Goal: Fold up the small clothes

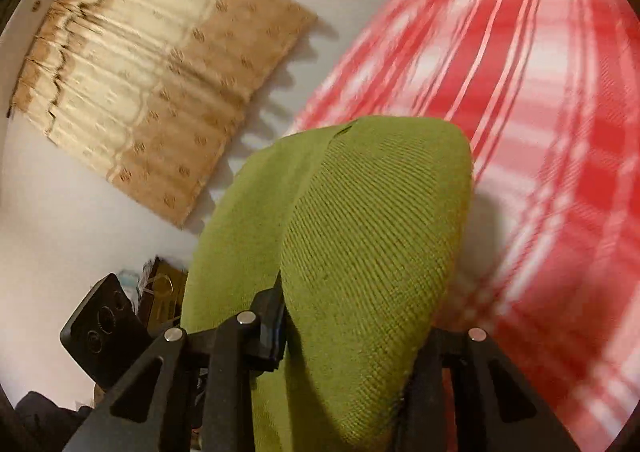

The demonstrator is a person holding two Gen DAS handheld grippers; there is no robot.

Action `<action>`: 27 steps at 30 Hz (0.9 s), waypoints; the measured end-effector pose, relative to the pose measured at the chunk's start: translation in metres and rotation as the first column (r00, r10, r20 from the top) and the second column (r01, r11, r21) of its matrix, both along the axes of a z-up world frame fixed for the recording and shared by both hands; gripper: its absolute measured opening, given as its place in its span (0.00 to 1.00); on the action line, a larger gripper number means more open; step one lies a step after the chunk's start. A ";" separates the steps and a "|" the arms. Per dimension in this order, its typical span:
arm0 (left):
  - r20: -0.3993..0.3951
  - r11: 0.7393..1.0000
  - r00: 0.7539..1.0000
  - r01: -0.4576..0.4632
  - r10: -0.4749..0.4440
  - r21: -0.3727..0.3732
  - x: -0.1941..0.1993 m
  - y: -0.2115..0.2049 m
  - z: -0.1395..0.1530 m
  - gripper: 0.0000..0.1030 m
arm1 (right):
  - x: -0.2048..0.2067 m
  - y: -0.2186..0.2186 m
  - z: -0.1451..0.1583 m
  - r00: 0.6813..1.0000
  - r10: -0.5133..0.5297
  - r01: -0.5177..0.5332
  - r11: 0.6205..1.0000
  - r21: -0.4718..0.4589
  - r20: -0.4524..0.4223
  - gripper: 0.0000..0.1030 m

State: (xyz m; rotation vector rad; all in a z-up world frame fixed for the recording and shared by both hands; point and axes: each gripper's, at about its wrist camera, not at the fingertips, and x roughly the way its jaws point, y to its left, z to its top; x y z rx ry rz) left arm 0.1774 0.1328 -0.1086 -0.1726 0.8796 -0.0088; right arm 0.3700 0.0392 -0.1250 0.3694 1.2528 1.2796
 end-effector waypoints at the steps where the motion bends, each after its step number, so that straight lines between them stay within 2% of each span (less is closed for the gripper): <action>1: 0.004 1.000 1.000 -0.005 0.005 -0.020 -0.002 0.005 -0.006 0.43 | -0.001 0.009 -0.006 1.000 0.005 -0.005 1.000 -0.015 -0.003 0.31; 3: 0.016 0.999 1.000 -0.007 0.007 -0.050 -0.002 0.007 -0.009 0.45 | -0.003 0.021 -0.017 1.000 0.007 -0.007 0.999 -0.037 -0.009 0.31; 5: 0.025 0.999 1.000 -0.012 0.013 -0.044 -0.004 0.008 -0.009 0.53 | -0.004 0.024 -0.019 1.000 -0.002 0.001 0.999 -0.045 -0.015 0.33; 7: 0.025 0.999 1.000 -0.018 0.019 -0.035 -0.005 0.005 -0.008 0.57 | -0.007 0.024 -0.013 1.000 0.001 0.001 0.997 -0.083 0.026 0.35; 10: 0.010 0.999 0.999 -0.047 0.047 -0.003 -0.017 0.002 -0.002 0.65 | -0.006 0.017 0.003 0.996 -0.028 0.039 0.991 -0.128 0.084 0.49; 12: 0.024 0.998 0.998 -0.055 0.055 0.002 -0.028 0.005 0.003 0.67 | -0.008 0.003 0.019 0.988 -0.074 0.094 0.984 -0.151 0.136 0.66; 14: 0.052 0.997 0.996 -0.076 0.075 0.017 -0.041 0.004 0.012 0.73 | -0.014 -0.017 0.041 0.974 -0.120 0.149 0.979 -0.142 0.194 0.67; 17: 0.131 0.992 0.987 -0.104 0.094 0.069 -0.060 -0.001 0.030 0.82 | -0.031 -0.042 0.070 0.945 -0.161 0.205 0.969 -0.136 0.284 0.68; 19: 0.175 0.990 0.980 -0.114 0.097 0.088 -0.068 -0.004 0.041 0.87 | -0.050 -0.055 0.092 0.915 -0.179 0.242 0.961 -0.135 0.361 0.68; 22: 0.221 0.990 0.971 -0.115 0.093 0.085 -0.077 -0.009 0.057 0.87 | -0.085 -0.070 0.117 0.862 -0.192 0.287 0.948 -0.139 0.468 0.69; 27: 0.266 0.988 0.959 -0.126 0.099 0.086 -0.089 -0.015 0.073 0.89 | -0.132 -0.089 0.148 0.785 -0.205 0.331 0.937 -0.115 0.585 0.71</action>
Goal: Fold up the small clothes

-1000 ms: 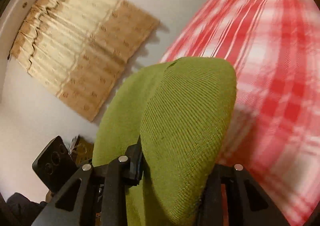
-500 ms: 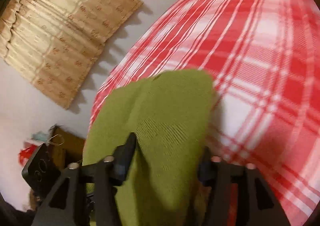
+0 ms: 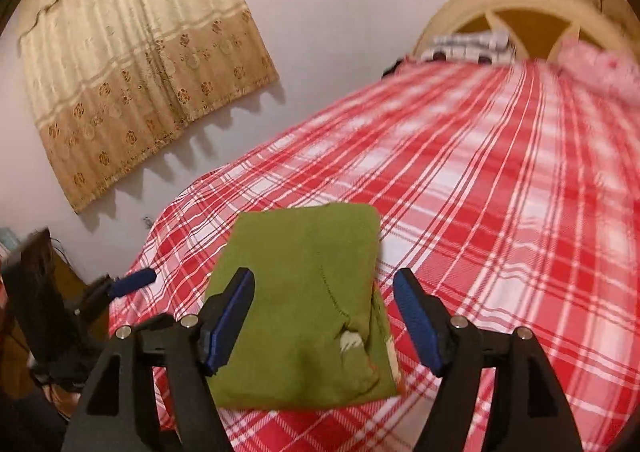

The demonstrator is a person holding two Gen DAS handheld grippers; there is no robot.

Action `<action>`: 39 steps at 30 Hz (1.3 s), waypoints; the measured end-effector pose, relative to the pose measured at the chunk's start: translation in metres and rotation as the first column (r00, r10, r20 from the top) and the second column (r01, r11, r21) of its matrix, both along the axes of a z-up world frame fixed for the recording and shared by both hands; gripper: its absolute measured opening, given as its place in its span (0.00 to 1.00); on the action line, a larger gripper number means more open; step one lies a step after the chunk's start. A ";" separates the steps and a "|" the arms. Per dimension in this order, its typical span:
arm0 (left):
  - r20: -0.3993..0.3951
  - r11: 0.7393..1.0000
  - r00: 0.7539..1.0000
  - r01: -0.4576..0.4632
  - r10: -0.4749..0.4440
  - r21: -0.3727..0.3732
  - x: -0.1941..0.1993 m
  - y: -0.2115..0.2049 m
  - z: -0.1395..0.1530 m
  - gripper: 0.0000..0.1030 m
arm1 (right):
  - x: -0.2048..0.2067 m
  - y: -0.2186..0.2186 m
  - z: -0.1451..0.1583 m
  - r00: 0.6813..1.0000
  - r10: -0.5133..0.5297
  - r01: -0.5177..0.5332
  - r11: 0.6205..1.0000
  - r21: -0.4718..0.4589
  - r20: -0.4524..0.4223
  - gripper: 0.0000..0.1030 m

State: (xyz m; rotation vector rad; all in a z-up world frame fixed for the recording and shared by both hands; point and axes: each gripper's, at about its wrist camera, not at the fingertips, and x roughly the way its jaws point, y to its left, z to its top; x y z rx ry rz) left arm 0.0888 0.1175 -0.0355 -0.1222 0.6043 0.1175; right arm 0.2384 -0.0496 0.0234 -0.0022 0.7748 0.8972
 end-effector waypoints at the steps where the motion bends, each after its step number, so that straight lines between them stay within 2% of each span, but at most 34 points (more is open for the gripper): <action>1: 0.007 1.000 1.000 -0.004 0.004 0.000 -0.001 -0.001 0.002 0.90 | -0.008 -0.003 0.005 1.000 -0.005 0.005 1.000 -0.001 0.022 0.71; 7: 0.021 1.000 1.000 -0.014 0.014 -0.001 -0.009 -0.005 0.008 0.92 | -0.042 -0.004 0.025 0.991 -0.001 0.006 0.999 -0.038 0.135 0.73; 12: 0.019 1.000 1.000 -0.011 0.011 0.001 -0.008 -0.006 0.008 0.92 | -0.052 -0.008 0.030 0.987 0.001 0.006 0.999 -0.041 0.161 0.74; 14: 0.017 1.000 1.000 -0.015 0.015 0.001 -0.008 -0.005 0.008 0.99 | -0.054 -0.011 0.031 0.985 -0.008 0.016 0.999 -0.044 0.170 0.74; 17: 0.026 1.000 0.999 -0.030 0.030 0.000 -0.008 -0.002 0.012 1.00 | -0.057 -0.014 0.035 0.983 -0.019 0.026 0.999 -0.039 0.184 0.74; 23: 0.007 0.999 0.999 -0.054 0.054 -0.004 -0.003 0.006 0.018 1.00 | -0.057 -0.017 0.042 0.978 -0.031 0.038 0.999 -0.030 0.206 0.75; 31: 0.039 0.997 0.997 -0.067 0.065 0.038 -0.003 0.006 0.028 1.00 | -0.058 -0.017 0.048 0.973 -0.033 0.037 0.999 -0.014 0.227 0.75; 39: 0.043 0.995 0.995 -0.089 0.088 0.037 -0.001 0.011 0.028 1.00 | -0.063 -0.018 0.051 0.971 -0.027 0.029 1.000 -0.003 0.239 0.75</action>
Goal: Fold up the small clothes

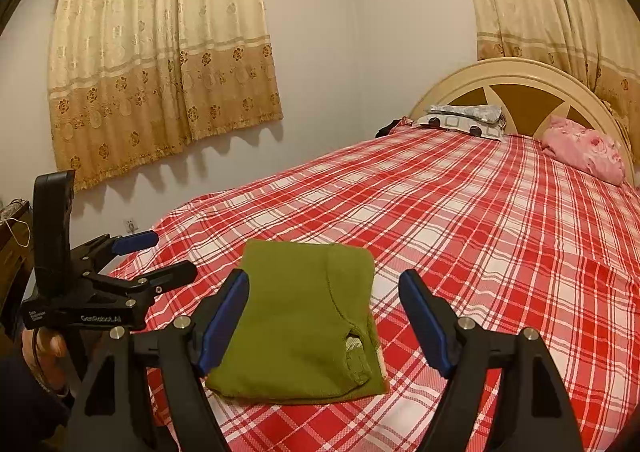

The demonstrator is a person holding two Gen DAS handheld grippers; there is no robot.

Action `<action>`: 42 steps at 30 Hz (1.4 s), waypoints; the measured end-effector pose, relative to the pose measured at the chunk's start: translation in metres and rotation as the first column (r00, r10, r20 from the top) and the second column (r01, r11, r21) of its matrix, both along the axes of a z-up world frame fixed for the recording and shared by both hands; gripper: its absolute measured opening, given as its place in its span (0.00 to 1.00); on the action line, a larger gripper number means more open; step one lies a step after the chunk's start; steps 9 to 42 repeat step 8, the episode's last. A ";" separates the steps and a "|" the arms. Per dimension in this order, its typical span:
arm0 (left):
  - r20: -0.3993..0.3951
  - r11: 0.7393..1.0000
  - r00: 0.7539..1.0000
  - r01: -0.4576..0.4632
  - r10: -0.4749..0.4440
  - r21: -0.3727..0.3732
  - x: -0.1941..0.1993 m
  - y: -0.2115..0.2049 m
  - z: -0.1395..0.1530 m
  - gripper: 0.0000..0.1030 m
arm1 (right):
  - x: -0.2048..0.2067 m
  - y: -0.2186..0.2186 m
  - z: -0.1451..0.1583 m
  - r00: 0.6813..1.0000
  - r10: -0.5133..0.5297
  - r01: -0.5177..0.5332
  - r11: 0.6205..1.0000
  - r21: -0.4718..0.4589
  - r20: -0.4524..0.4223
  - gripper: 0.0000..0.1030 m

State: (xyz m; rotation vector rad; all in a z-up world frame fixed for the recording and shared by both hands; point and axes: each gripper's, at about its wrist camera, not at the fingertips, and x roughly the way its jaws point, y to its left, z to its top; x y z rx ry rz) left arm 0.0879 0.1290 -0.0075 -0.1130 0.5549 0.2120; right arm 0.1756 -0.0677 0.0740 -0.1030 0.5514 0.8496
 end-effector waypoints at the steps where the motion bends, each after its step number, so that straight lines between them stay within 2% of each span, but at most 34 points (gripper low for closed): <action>1: 0.000 1.000 1.000 -0.002 0.002 0.000 0.000 0.000 -0.001 1.00 | 0.000 0.000 0.000 1.000 0.000 0.000 1.000 -0.003 0.000 0.75; 7: 0.020 0.999 1.000 0.000 0.000 0.037 -0.003 -0.002 -0.002 1.00 | -0.001 -0.002 -0.003 1.000 -0.003 0.003 1.000 -0.008 -0.011 0.75; 42: 0.020 0.999 1.000 0.003 -0.004 0.037 -0.003 -0.003 -0.002 1.00 | -0.002 -0.003 -0.003 1.000 -0.002 0.002 1.000 -0.010 -0.012 0.75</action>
